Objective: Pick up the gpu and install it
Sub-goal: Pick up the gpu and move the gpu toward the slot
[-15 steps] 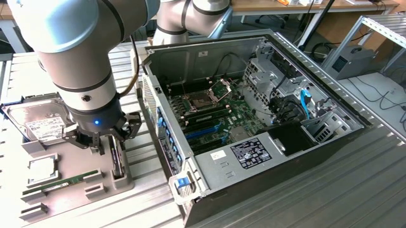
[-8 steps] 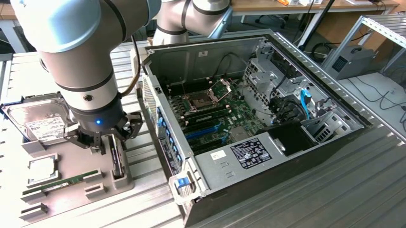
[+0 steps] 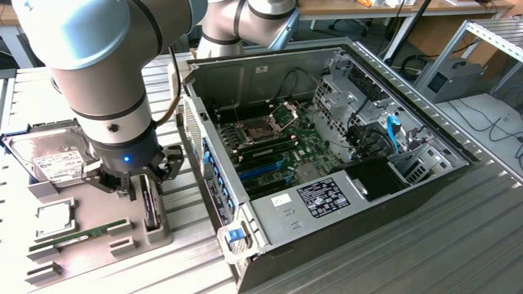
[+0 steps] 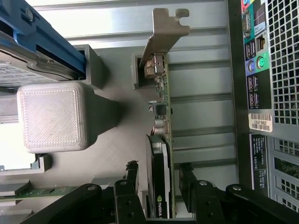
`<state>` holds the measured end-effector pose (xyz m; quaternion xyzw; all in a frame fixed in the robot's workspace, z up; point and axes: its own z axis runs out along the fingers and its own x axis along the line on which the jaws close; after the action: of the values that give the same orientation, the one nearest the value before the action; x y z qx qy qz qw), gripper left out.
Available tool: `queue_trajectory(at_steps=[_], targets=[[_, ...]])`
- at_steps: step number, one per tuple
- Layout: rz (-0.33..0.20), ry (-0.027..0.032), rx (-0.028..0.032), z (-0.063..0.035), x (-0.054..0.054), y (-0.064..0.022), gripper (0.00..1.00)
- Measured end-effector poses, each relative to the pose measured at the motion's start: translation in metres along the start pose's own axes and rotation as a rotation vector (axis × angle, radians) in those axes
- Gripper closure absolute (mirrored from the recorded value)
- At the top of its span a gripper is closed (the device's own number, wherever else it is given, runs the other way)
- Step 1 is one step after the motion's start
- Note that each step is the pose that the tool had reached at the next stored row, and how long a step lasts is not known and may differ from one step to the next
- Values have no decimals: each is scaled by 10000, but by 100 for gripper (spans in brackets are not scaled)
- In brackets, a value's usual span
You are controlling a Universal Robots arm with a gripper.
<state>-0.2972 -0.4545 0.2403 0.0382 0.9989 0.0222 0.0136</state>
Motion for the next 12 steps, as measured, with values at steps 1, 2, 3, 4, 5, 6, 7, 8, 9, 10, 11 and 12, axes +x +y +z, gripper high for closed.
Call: queue_trajectory(at_steps=[1,2,3,4,5,6,7,8,9,10,11,12], targets=[[0,0,1,0,0,0,52],[0,0,0,0,0,0,60],[0,0,0,0,0,0,60],[1,0,0,0,0,0,60],[3,-1,-1,0,-1,0,60],[5,0,0,0,-1,0,60],[8,0,0,0,-3,1,60],[12,-1,0,0,-5,1,60],[15,0,1,0,-5,0,60],[14,0,1,0,-5,0,60],[15,0,1,0,-5,0,60],[15,-1,0,0,-5,0,60]])
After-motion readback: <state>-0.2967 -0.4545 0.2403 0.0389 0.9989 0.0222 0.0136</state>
